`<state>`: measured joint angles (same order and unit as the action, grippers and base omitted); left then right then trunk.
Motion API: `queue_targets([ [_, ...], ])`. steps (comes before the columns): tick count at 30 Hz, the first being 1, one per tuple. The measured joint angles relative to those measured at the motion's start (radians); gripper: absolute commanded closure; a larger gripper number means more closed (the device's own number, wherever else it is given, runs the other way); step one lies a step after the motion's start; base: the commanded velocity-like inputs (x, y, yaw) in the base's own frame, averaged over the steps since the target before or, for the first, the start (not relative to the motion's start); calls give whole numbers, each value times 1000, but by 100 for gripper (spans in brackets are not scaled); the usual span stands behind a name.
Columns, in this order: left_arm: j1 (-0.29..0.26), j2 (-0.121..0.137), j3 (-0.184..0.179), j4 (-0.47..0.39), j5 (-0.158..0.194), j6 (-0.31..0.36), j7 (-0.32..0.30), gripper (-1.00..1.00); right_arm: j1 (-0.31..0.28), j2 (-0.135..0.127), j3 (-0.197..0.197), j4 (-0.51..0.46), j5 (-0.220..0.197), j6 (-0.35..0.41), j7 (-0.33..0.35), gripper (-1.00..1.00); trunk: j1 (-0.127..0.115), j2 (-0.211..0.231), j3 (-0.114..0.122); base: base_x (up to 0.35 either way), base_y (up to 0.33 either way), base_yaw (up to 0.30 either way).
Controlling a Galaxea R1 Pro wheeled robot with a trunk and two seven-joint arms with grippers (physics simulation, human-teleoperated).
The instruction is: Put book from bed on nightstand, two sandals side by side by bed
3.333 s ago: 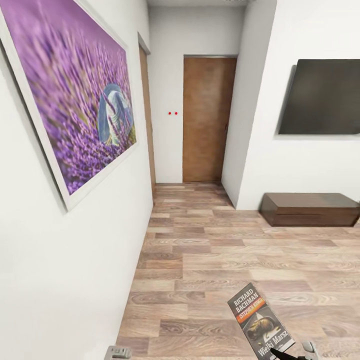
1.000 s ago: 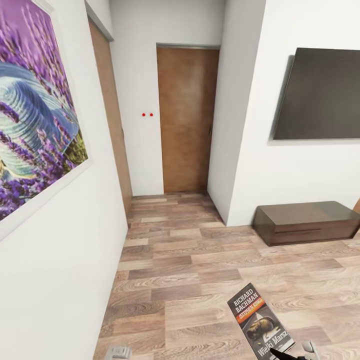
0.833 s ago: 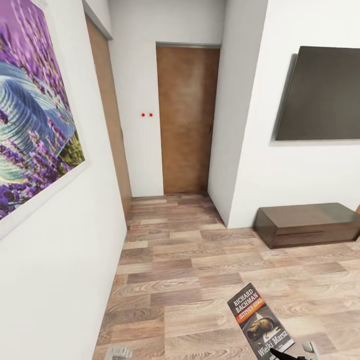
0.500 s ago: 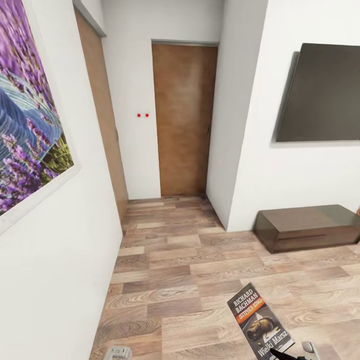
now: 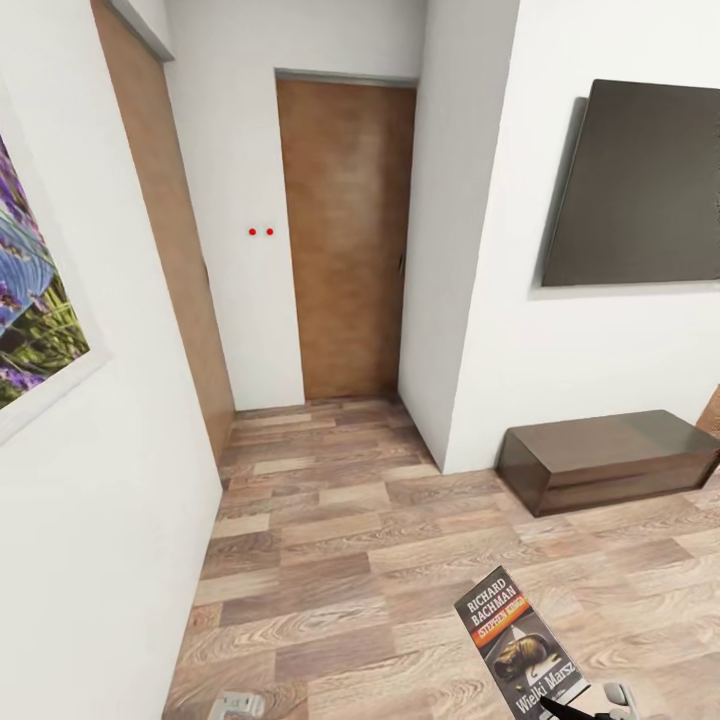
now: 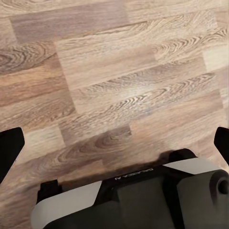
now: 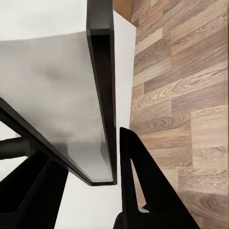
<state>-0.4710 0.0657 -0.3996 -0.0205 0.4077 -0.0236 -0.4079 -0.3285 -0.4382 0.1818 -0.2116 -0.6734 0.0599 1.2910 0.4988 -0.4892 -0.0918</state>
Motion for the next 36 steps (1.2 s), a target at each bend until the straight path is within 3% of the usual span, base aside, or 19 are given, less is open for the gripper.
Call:
queue_targets([
  [18,0,0,0,0,0,0,0,-100,0,-1,0,0,0,0,0,100,0,0,0,320,0,-127],
  [36,0,0,0,0,0,0,0,-100,0,-1,0,0,0,0,0,100,1,0,0,19,0,-236],
])
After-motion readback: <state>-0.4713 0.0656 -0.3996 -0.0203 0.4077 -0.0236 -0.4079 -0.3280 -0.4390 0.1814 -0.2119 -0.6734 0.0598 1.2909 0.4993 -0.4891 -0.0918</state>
